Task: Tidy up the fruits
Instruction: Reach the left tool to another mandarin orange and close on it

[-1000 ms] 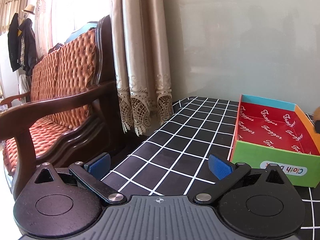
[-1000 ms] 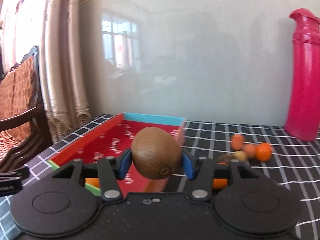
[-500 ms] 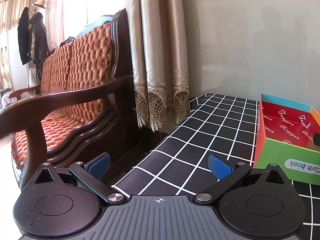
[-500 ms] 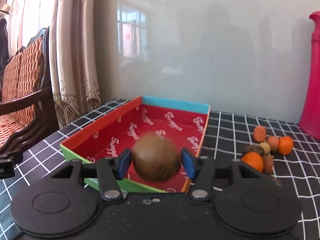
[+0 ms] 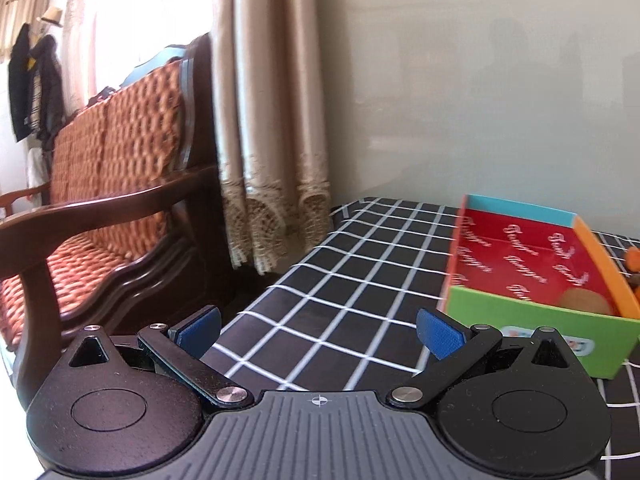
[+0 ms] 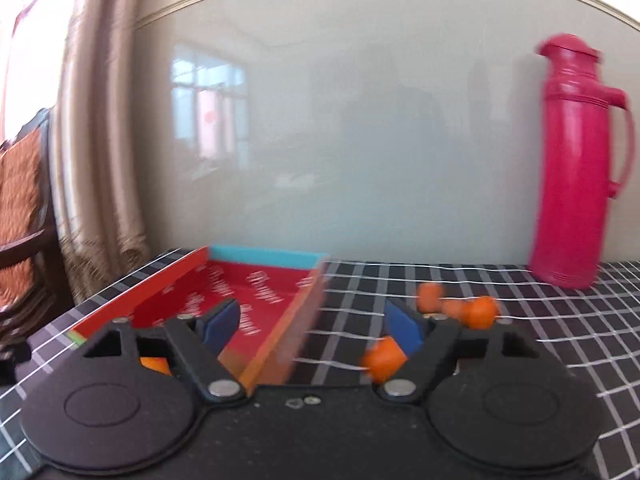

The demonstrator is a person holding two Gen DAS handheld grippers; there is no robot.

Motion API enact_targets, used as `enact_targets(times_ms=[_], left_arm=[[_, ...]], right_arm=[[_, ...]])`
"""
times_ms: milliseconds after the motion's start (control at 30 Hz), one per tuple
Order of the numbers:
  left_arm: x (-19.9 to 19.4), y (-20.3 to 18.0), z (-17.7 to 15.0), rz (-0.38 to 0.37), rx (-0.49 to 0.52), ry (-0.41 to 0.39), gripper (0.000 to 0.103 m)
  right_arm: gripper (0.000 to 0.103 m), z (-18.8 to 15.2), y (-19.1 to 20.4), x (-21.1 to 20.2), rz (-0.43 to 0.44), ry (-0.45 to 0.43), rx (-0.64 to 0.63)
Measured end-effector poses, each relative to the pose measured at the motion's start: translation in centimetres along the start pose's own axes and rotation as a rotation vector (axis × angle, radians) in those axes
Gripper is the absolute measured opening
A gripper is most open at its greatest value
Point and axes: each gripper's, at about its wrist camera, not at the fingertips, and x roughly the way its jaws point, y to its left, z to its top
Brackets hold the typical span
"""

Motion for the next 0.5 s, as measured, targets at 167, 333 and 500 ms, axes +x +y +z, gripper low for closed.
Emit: enact_targets(times_ms=[167, 333, 500], left_arm=[[-0.6, -1.8, 0.1, -0.045, -0.01, -0.008, 0.103], [-1.6, -4.1, 0.1, -0.091, -0.011, -0.049, 0.103], [-2.7, -6.4, 0.2, -0.172, -0.045, -0.086, 0.103]], right_arm=[[0.083, 0.3, -4.0, -0.5, -0.077, 0.003, 0.063], [0.085, 0.2, -7.6, -1.3, -0.122, -0.004, 0.154], [0.086, 0.0, -10.4, -2.1, -0.172, -0.005, 0.185]])
